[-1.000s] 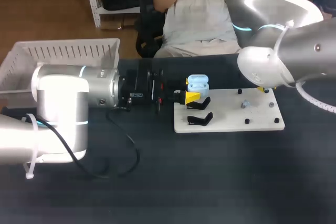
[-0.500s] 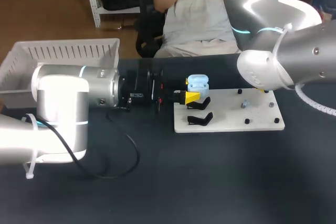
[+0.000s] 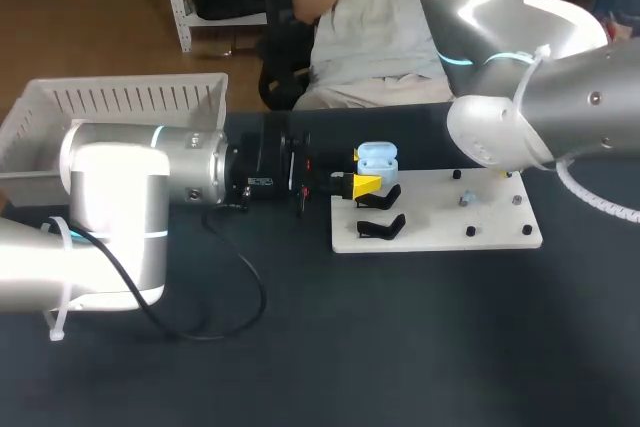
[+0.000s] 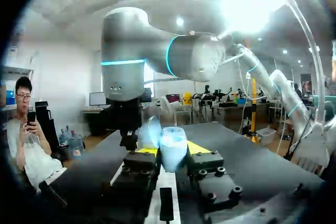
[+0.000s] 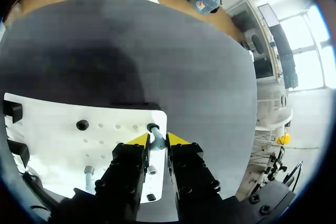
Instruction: Pick up each earbud case from the left stands, insert the matching earbuds, close the lid, and place the case in the box.
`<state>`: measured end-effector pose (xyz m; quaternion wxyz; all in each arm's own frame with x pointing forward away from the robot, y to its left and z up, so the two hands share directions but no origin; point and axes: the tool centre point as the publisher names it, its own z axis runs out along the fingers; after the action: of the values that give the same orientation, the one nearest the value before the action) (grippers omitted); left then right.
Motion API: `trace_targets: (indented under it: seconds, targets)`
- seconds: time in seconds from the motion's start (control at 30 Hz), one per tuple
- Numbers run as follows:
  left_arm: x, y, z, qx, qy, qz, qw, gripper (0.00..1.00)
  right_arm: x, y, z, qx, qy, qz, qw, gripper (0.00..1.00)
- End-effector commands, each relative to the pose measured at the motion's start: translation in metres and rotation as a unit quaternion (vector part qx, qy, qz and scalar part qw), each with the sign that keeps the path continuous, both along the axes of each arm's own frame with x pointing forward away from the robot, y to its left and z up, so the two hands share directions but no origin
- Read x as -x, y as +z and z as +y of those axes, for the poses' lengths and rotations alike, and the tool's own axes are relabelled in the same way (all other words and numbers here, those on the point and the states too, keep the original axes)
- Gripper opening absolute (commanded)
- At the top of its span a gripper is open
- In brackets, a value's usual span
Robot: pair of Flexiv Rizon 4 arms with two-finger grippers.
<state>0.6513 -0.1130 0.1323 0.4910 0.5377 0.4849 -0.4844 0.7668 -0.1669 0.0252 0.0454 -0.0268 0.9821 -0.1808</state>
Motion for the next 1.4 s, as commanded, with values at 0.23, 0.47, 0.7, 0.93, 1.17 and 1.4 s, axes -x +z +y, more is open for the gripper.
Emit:
trace_targets:
  seconds: [0.23, 0.47, 0.7, 0.93, 1.17, 1.4]
  targets:
    - [-0.001, -0.001, 0.0, 0.001, -0.001, -0.001, 1.0, 0.0, 0.0, -0.001, 0.003, 0.004, 0.0, 0.0, 1.0, 0.0]
    - [-0.001, -0.001, 0.0, 0.001, -0.001, -0.001, 1.0, 0.0, 0.007, 0.02, 0.007, 0.006, 0.003, -0.002, 1.0, 0.0]
    - [-0.001, -0.001, 0.0, 0.001, -0.001, -0.001, 1.0, 0.0, 0.026, 0.057, 0.011, 0.004, -0.001, -0.016, 1.0, 0.0]
    - [-0.001, -0.001, 0.0, 0.001, -0.001, -0.001, 1.0, 0.0, 0.057, 0.104, 0.027, -0.023, -0.015, -0.035, 0.999, 0.0]
    - [-0.001, -0.001, 0.0, 0.001, -0.001, -0.001, 1.0, 0.0, 0.102, 0.149, 0.065, -0.066, -0.046, -0.021, 0.997, 0.0]
    - [-0.001, -0.001, 0.0, 0.001, -0.001, -0.001, 1.0, 0.0, 0.143, 0.181, 0.113, -0.076, -0.009, -0.026, 0.997, 0.0]
